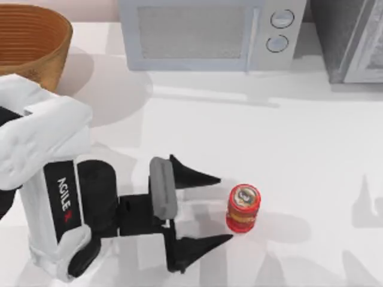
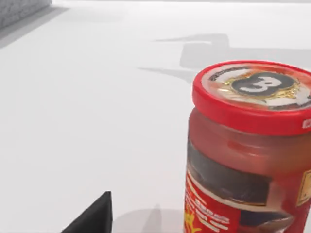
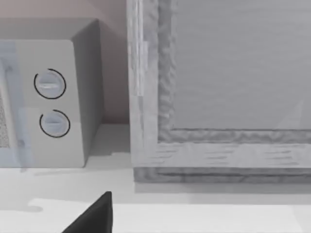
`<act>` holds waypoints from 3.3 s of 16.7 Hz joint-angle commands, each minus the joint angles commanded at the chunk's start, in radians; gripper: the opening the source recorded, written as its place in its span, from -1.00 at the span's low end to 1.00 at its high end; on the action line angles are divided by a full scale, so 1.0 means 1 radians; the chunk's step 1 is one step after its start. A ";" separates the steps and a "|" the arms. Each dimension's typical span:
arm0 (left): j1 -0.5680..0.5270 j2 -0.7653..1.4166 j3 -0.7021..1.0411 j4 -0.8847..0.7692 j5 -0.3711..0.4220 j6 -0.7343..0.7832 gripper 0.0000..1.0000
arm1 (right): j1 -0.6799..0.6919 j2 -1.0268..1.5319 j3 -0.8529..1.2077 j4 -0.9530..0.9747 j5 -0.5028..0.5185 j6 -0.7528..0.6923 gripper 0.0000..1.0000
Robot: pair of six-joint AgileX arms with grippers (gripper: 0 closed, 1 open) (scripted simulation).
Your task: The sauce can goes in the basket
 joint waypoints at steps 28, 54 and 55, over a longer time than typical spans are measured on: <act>-0.153 0.058 0.164 -0.073 -0.149 -0.041 -1.00 | 0.000 0.000 0.000 0.000 0.000 0.000 1.00; 0.828 -0.302 0.886 -1.315 0.338 0.278 -1.00 | 0.000 0.000 0.000 0.000 0.000 0.000 1.00; 0.872 -0.303 0.915 -1.366 0.343 0.264 -1.00 | 0.000 0.000 0.000 0.000 0.000 0.000 1.00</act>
